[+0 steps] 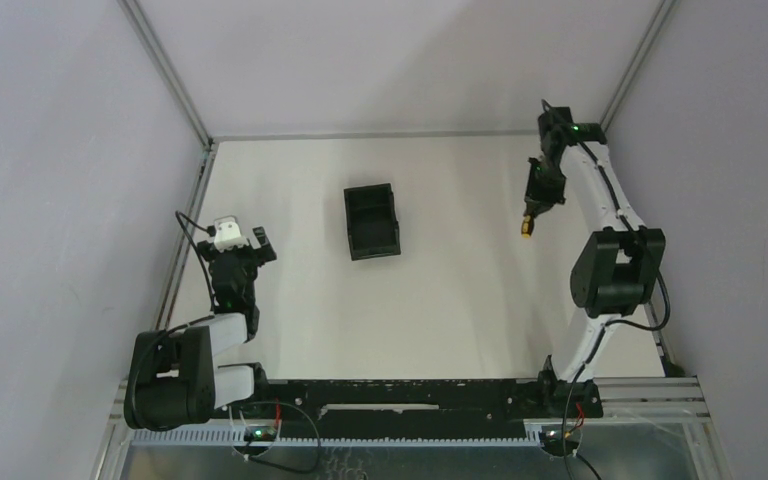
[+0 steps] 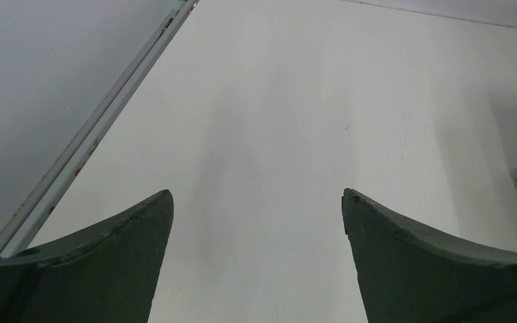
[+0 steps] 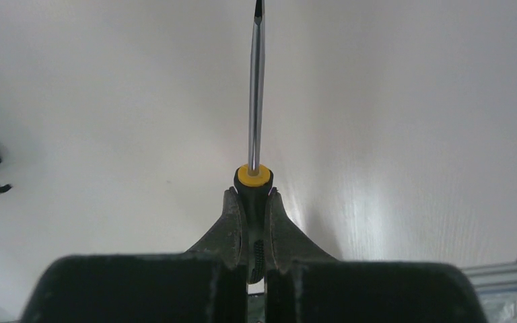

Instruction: Put the screwdriver in the bin

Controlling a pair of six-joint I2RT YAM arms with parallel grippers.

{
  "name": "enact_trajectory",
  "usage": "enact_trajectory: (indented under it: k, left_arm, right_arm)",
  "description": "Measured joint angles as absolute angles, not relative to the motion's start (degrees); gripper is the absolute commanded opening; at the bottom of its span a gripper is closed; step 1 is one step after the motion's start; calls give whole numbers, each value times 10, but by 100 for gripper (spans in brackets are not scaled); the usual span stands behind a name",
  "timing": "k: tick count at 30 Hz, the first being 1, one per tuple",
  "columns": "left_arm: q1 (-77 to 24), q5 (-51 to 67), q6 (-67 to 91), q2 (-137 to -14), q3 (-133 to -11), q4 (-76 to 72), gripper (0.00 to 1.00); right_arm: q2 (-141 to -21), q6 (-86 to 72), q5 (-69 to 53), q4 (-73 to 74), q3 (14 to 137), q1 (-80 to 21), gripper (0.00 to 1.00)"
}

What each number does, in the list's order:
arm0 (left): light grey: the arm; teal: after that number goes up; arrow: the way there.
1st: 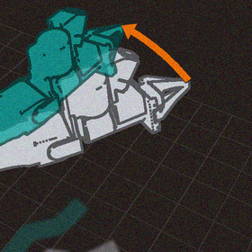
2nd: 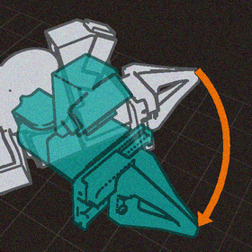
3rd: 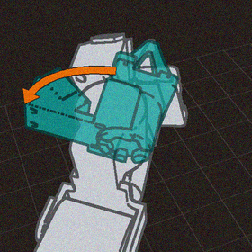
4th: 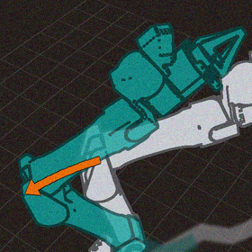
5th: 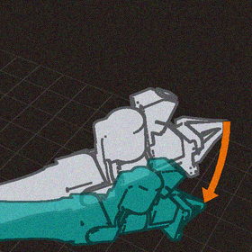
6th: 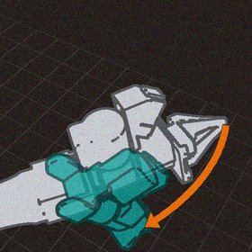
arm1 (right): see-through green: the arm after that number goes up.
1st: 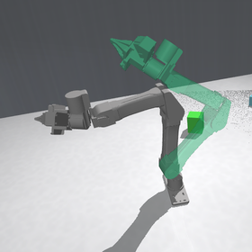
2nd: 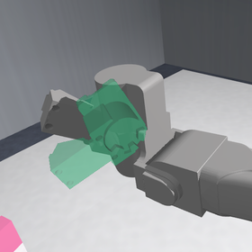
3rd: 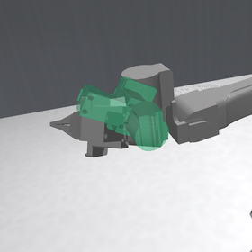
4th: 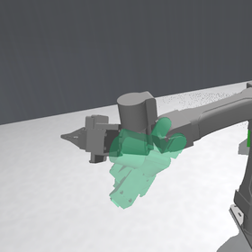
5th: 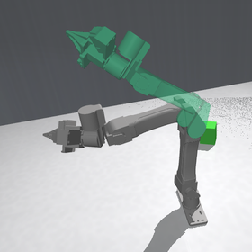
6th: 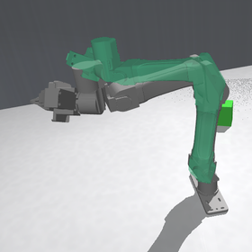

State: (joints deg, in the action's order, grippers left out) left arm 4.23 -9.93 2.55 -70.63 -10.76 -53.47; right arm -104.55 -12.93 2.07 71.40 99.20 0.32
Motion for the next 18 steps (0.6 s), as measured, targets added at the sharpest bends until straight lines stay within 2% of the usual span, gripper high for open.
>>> enact_trajectory:
  k: [6, 13, 18]
  left_arm:
    - [42, -99, 25, -706, -108, -535, 100]
    - [42, -99, 25, -706, -108, -535, 100]
    - [42, -99, 25, -706, -108, -535, 100]
  right_arm:
    - [-1121, -150, 23, 708, 1104, -131, 0]
    - [-1293, -152, -3, 702, 1348, -300, 0]
    - [-1316, -120, 15, 641, 1371, -389, 0]
